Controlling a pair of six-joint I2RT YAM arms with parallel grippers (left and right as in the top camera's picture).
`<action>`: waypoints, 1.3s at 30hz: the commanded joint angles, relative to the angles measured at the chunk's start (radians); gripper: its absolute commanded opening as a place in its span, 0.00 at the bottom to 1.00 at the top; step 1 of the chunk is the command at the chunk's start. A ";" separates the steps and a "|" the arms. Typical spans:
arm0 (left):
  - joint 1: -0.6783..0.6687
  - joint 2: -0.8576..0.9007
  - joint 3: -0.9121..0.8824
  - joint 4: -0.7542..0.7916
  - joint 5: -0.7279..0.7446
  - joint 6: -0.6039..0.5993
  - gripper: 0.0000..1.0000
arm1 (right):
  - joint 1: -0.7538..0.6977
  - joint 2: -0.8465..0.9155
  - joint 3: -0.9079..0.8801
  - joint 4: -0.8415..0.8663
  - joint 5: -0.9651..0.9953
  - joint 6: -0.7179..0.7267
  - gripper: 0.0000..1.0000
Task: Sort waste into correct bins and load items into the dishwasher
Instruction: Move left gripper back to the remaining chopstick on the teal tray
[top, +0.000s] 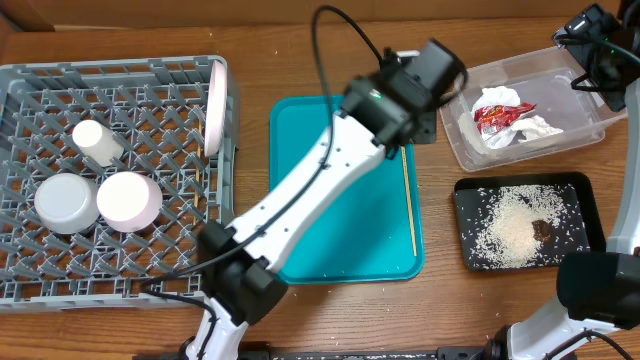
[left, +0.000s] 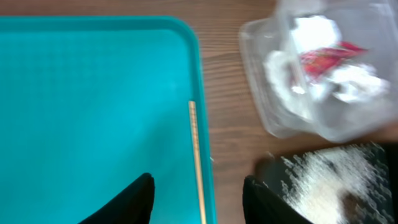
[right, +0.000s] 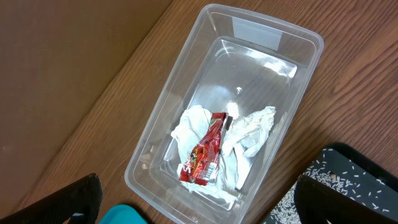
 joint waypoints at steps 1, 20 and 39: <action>-0.035 0.089 -0.077 0.046 -0.185 -0.163 0.46 | 0.003 -0.007 0.000 0.005 0.003 -0.003 1.00; -0.045 0.362 -0.095 0.156 -0.069 -0.240 0.40 | 0.003 -0.007 0.000 0.005 0.003 -0.003 1.00; -0.045 0.402 -0.096 0.179 -0.024 -0.236 0.38 | 0.003 -0.007 0.000 0.005 0.003 -0.003 1.00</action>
